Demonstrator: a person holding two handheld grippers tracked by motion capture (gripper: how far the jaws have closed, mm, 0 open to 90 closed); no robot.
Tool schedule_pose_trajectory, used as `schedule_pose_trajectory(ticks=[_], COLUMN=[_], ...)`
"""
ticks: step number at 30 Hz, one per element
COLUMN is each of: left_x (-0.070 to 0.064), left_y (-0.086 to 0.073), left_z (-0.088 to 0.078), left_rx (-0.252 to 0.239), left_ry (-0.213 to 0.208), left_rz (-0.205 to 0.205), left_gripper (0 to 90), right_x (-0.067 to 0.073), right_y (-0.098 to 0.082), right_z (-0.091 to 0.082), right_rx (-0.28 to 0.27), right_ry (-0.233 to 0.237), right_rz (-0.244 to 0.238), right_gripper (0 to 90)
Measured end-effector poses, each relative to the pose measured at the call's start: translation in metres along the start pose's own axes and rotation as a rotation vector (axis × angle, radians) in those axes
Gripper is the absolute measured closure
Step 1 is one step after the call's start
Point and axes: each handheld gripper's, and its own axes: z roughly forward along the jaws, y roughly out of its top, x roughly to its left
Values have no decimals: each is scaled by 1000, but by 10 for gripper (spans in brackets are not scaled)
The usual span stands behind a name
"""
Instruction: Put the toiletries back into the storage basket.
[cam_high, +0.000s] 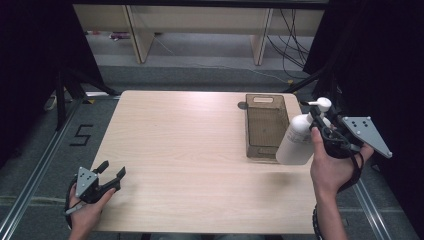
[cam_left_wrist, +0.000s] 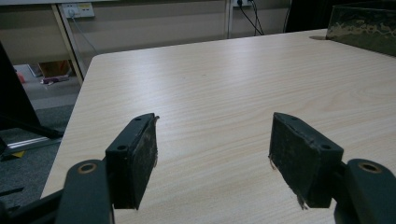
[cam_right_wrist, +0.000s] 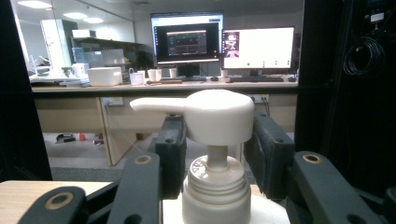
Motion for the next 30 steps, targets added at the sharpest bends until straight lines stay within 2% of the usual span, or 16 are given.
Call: schedule_pose_trajectory(ticks=[7, 9, 15, 17, 20, 30], left_x=[0, 0, 0, 0, 0, 0], left_y=[0, 0, 0, 0, 0, 0], left_z=[0, 0, 0, 0, 0, 0], left_rx=[12, 10, 9, 10, 7, -3], left_ry=[5, 2, 3, 2, 5, -2], left_rz=[4, 5, 4, 4, 0, -4], left_gripper=[317, 317, 318, 319, 318, 319], right_x=[0, 1, 2, 4, 4, 7], right_y=[3, 3, 6, 8, 10, 10], right_z=[9, 12, 20, 25, 30, 44], right_rx=[-5, -1, -17, -16, -24, -19], right_ry=[-7, -10, -9, -8, -7, -14], right_rz=[-1, 8, -6, 10, -1, 5], right_gripper=[606, 606, 606, 606, 606, 606])
